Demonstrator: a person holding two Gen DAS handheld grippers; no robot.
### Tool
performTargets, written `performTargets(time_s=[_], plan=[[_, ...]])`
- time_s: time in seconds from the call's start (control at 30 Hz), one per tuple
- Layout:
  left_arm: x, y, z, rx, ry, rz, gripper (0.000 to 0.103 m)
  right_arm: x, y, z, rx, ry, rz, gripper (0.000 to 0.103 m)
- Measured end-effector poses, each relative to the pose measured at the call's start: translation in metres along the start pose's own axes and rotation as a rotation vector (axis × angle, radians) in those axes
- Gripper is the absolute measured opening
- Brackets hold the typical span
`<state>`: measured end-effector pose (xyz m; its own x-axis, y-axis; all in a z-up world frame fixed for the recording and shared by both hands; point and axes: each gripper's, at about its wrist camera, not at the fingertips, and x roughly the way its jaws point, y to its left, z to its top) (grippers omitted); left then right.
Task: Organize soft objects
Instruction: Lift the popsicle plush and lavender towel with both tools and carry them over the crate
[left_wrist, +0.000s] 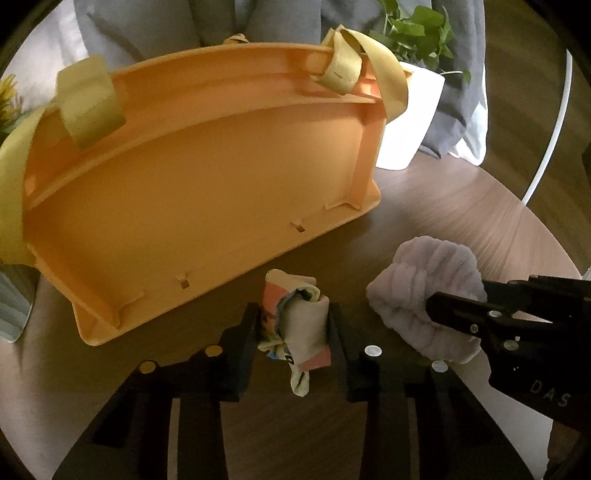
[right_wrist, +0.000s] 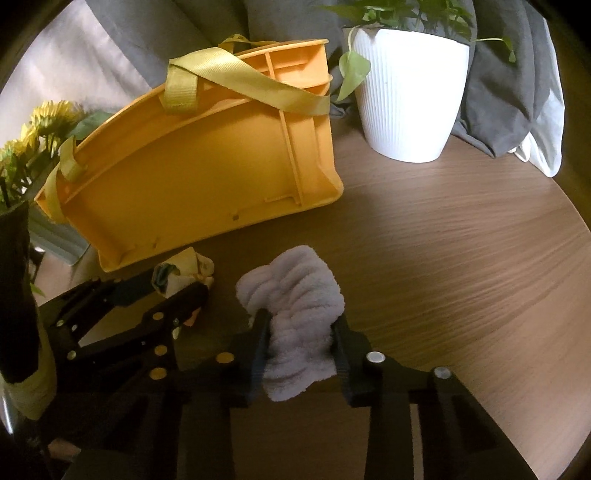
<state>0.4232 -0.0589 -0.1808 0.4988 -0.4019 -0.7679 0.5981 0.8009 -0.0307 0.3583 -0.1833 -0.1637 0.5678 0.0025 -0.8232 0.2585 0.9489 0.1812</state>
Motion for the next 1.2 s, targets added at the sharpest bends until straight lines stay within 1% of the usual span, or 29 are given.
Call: performTargets(time_s=[0.17, 0.37, 0.5, 0.67, 0.87, 1.2], plan=[[-0.014, 0.004, -0.002, -0.027, -0.009, 0.005, 0.034, -0.008, 0.006, -0.002, -0.011, -0.017, 0.002, 0.025], [-0.036, 0.006, -0.007, -0.072, -0.017, 0.029, 0.034, -0.02, 0.011, -0.004, -0.017, -0.036, 0.004, 0.025], [-0.056, 0.009, -0.013, -0.107, -0.032, 0.03, 0.034, -0.029, 0.011, -0.004, -0.024, -0.053, 0.009, 0.025], [-0.077, 0.007, -0.019, -0.125, -0.054, 0.045, 0.034, -0.044, 0.014, -0.007, -0.032, -0.08, 0.015, 0.025], [-0.106, 0.008, -0.023, -0.135, -0.105, 0.075, 0.034, -0.062, 0.022, -0.011, -0.051, -0.116, 0.028, 0.025], [-0.159, 0.005, -0.02, -0.167, -0.224, 0.119, 0.034, -0.098, 0.037, -0.009, -0.09, -0.2, 0.056, 0.025]])
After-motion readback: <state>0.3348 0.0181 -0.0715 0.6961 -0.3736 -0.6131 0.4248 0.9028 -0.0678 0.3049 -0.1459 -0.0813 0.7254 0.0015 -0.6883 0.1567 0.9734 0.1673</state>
